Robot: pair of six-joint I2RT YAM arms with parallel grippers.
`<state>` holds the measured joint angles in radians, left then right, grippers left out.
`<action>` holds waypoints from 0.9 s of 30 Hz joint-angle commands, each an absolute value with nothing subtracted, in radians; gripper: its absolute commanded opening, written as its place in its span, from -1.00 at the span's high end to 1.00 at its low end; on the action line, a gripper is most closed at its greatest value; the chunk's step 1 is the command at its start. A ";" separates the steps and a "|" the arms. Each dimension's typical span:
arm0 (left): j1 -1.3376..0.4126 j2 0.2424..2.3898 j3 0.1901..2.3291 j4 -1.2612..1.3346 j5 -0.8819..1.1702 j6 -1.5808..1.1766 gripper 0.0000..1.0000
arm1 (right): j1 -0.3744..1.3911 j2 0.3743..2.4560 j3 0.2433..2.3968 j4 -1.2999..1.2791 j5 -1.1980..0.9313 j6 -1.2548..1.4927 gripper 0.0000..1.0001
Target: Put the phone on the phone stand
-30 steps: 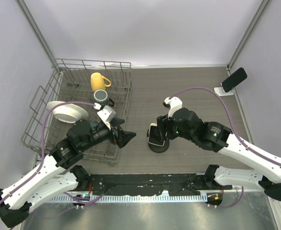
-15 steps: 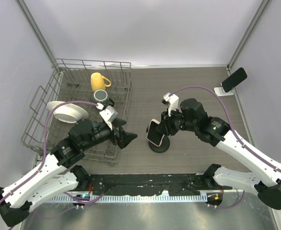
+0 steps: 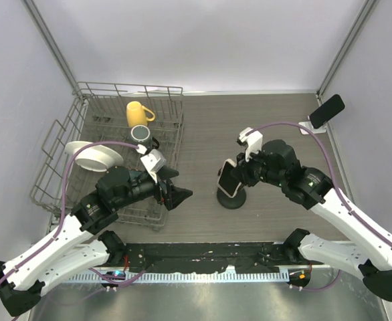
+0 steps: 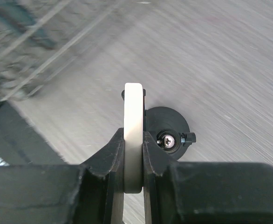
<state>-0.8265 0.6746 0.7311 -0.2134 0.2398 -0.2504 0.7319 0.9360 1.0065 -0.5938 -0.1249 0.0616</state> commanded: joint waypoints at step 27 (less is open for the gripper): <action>-0.911 0.600 0.732 -0.172 0.247 -0.138 -0.76 | -0.391 1.347 1.417 -0.476 -0.445 -0.382 0.99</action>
<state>-0.8837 0.6384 0.7620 -0.2070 0.3168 -0.1761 -0.3473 1.3197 1.2938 -0.6113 -0.2897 -0.2584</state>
